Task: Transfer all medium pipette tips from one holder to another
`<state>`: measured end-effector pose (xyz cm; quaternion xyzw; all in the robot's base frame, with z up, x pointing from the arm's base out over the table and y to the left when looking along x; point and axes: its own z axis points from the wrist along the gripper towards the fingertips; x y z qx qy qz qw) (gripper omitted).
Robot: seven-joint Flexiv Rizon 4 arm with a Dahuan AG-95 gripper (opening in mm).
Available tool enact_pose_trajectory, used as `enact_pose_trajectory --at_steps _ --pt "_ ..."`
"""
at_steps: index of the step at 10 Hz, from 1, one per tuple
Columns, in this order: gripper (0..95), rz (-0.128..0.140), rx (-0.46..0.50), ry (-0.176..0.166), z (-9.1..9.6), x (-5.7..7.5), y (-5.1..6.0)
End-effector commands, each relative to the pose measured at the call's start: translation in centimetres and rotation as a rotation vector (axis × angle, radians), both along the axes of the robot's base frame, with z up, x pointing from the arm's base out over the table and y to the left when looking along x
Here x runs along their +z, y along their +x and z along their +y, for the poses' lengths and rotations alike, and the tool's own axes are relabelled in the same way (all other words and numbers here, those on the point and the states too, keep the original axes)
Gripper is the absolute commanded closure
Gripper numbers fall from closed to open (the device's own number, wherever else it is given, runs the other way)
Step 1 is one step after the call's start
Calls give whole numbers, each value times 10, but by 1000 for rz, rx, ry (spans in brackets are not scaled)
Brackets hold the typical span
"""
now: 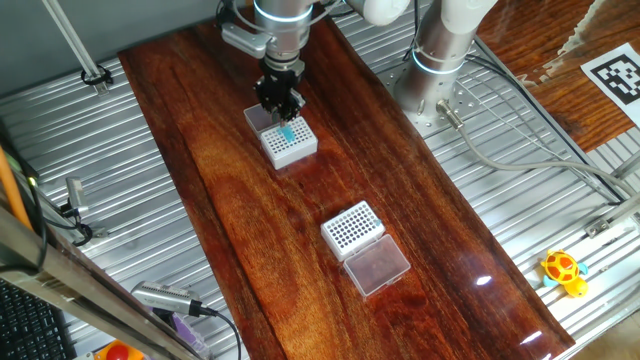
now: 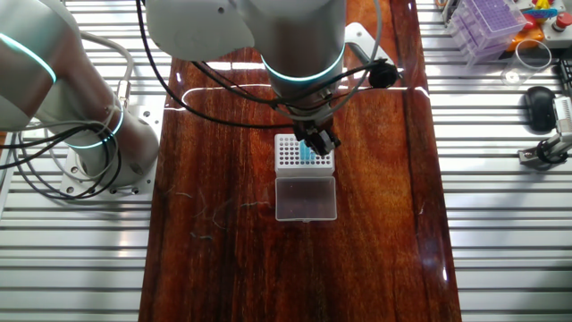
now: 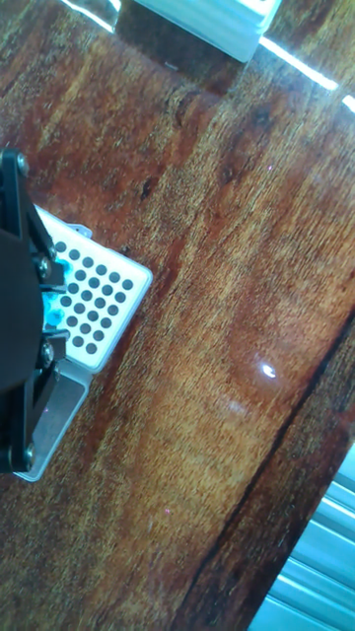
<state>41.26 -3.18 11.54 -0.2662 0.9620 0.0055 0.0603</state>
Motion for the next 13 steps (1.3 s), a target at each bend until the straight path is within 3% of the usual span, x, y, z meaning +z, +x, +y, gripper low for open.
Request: enact_pose_trajectory --at_steps 1,2,4,8,10,12,13 --pt "950 15 -29 4 9 7 3" --pt "950 26 -51 5 22 12 4" --pt "950 38 -116 8 68 22 0" --pt "950 78 -231 -12 145 26 -12" --pt "950 92 -253 -10 165 27 -19" --pt "950 97 -248 -5 171 28 -20" --pt "760 99 -240 2 171 28 -20"
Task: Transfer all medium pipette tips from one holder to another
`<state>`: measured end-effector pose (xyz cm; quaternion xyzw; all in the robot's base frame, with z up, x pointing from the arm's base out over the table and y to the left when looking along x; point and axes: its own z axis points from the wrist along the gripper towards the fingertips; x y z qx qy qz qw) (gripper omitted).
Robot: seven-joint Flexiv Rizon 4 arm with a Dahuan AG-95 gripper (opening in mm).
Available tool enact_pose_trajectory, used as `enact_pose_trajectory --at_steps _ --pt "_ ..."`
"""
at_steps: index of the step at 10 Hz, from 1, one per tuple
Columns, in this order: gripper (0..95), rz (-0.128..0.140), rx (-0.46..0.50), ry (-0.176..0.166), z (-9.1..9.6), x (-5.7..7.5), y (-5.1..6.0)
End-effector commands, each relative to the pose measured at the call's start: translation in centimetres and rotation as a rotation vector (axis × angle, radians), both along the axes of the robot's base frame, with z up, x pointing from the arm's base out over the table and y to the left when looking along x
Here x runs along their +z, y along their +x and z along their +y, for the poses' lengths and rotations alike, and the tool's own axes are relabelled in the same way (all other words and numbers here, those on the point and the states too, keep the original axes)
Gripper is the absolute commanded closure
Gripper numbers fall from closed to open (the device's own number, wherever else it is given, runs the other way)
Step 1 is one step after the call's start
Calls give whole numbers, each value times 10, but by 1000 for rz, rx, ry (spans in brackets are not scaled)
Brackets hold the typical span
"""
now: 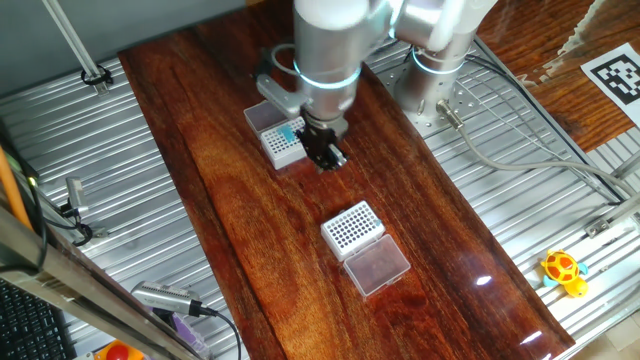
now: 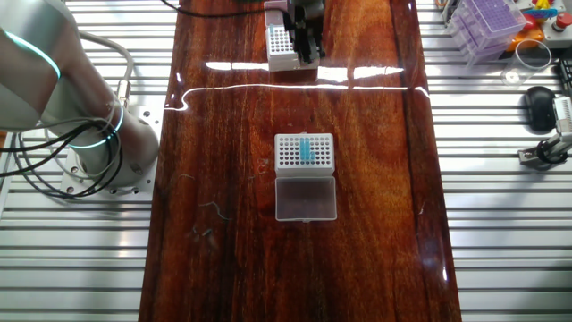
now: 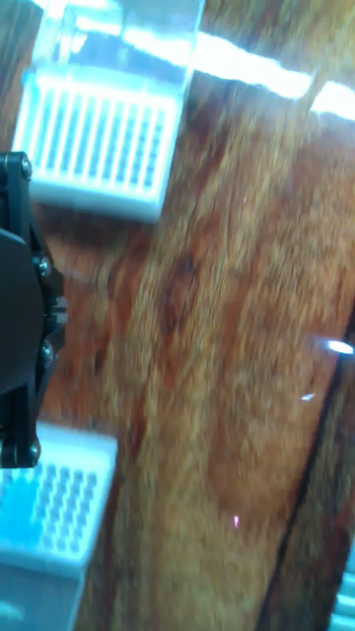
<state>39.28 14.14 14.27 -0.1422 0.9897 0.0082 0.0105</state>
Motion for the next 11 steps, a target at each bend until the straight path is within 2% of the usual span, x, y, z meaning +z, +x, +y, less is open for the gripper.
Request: enact_pose_trajectory --at_steps 1,2,3,5,7,8,9,10,11 --pt "950 -5 22 9 -3 1 -1" --pt "950 -9 28 -3 -3 1 -1" --pt "760 -5 53 -4 -3 1 -1" --pt "760 17 189 -3 -3 1 -1" --pt "760 17 238 6 -3 2 0" --pt "760 17 220 21 10 4 -2" --pt "760 18 191 18 30 4 -6" --pt "760 19 144 18 65 1 -16" --pt "570 18 124 19 82 -1 -21"
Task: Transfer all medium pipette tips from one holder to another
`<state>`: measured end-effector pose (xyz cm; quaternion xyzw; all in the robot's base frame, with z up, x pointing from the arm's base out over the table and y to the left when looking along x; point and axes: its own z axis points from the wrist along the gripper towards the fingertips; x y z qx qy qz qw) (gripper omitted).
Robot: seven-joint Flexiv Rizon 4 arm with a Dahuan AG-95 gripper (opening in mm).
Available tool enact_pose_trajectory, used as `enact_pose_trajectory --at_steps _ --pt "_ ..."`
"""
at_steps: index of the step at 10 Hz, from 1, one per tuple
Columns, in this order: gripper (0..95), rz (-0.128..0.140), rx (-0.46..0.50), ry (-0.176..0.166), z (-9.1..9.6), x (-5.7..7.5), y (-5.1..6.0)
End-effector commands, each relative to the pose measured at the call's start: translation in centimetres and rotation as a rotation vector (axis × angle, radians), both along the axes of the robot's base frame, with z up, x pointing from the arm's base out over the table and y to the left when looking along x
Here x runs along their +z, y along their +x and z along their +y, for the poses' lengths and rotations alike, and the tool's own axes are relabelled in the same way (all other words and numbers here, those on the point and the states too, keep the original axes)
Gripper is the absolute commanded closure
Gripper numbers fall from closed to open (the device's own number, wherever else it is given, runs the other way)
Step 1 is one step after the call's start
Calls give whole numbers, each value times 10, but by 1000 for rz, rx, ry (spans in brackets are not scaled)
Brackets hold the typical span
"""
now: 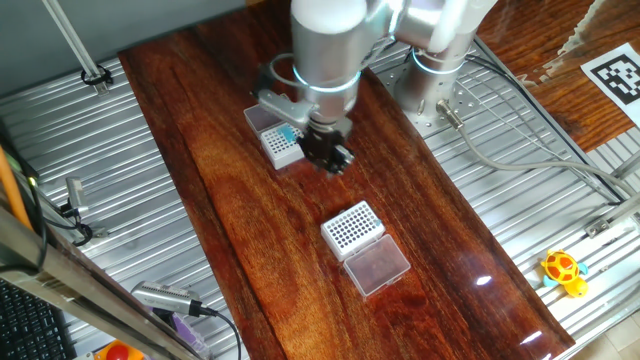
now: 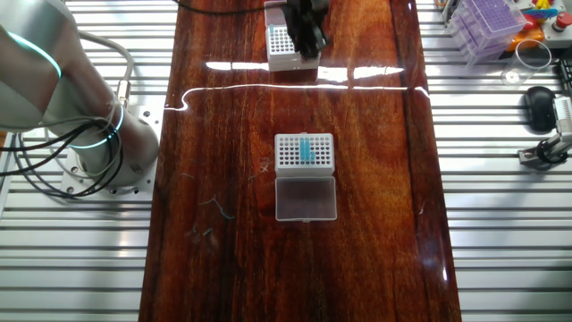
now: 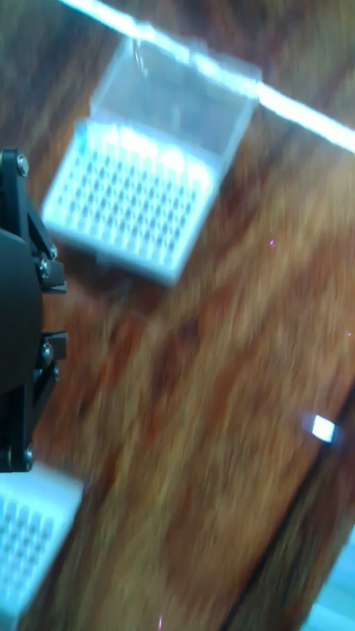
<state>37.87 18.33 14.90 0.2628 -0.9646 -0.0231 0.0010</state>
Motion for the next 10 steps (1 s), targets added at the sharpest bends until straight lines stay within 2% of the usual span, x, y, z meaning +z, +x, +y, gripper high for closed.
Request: enact_pose_trajectory --at_steps 1,2,5,6,7,10 --pt "570 -9 -143 -7 56 -11 -13" --pt "570 -14 -165 -8 71 -14 -20" --pt "570 -22 -211 -11 97 -22 -34" --pt "570 -25 -213 -11 99 -24 -38" --pt "760 -27 -212 -10 98 -25 -41" --pt "760 -35 -219 -9 97 -32 -49"
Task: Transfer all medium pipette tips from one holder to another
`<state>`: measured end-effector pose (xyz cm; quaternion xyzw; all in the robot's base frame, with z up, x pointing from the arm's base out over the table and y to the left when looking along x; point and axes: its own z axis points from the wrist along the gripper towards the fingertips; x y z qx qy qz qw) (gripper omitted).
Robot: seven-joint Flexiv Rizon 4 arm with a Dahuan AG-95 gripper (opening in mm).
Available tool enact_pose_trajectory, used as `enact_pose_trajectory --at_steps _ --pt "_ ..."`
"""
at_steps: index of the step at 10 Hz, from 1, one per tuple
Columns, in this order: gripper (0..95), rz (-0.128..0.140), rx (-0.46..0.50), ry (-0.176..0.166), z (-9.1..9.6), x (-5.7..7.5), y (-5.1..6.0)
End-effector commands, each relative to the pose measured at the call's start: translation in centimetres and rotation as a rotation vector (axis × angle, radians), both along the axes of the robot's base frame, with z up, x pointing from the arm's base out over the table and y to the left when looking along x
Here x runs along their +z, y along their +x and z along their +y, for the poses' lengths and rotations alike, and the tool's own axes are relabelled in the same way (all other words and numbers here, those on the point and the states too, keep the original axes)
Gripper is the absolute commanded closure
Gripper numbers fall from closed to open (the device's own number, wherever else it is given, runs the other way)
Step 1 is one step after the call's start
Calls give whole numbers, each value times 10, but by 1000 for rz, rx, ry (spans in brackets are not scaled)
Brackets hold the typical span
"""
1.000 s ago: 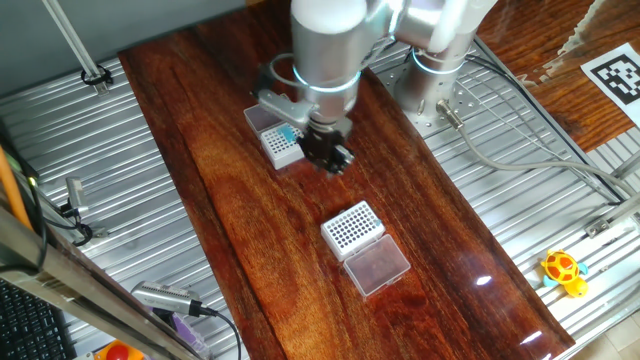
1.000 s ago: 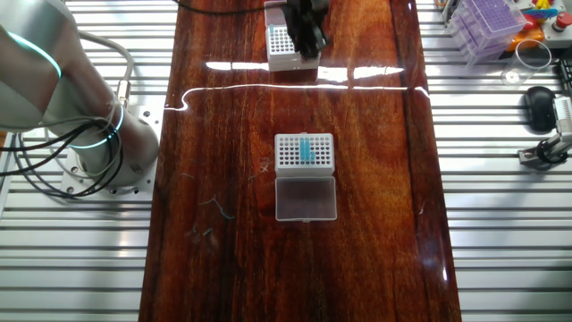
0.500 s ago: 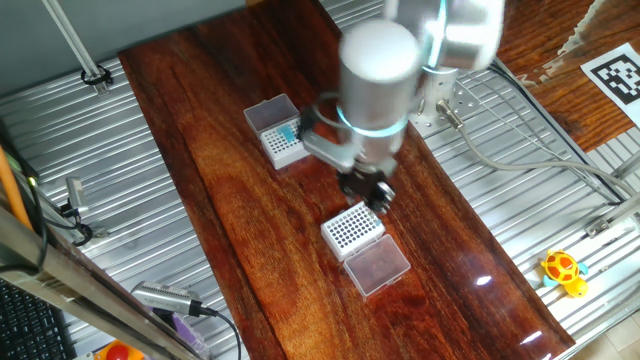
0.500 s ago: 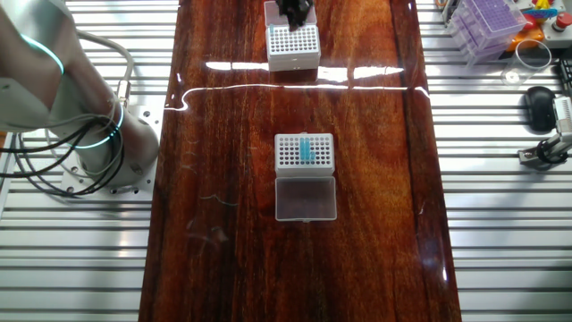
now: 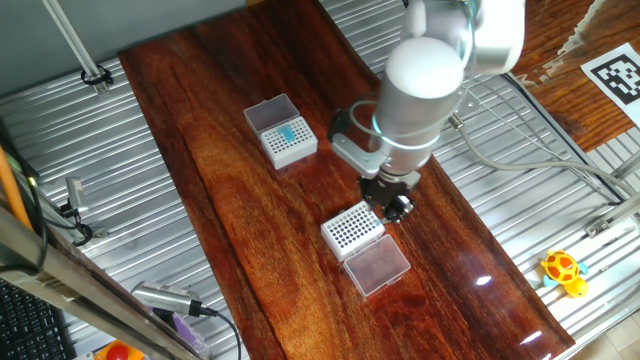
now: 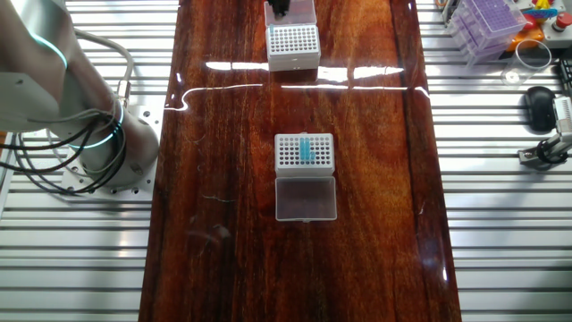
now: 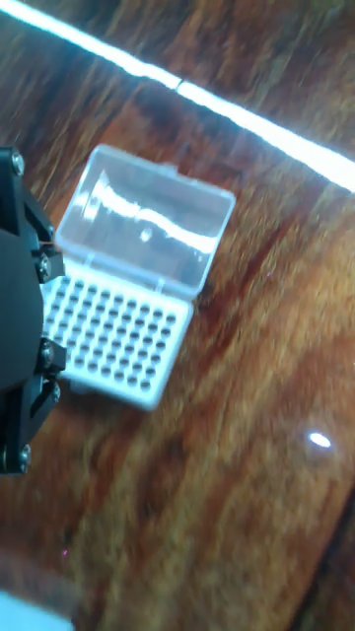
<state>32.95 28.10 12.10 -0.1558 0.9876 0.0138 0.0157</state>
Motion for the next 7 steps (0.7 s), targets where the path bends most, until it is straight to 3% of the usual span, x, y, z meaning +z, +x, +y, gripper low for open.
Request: enact_pose_trajectory --at_steps 1,4,7 --pt "760 -8 -1 2 0 -7 0" --pt "760 -28 -3 2 0 -22 0" --pt "760 -34 -6 -3 0 -27 0"
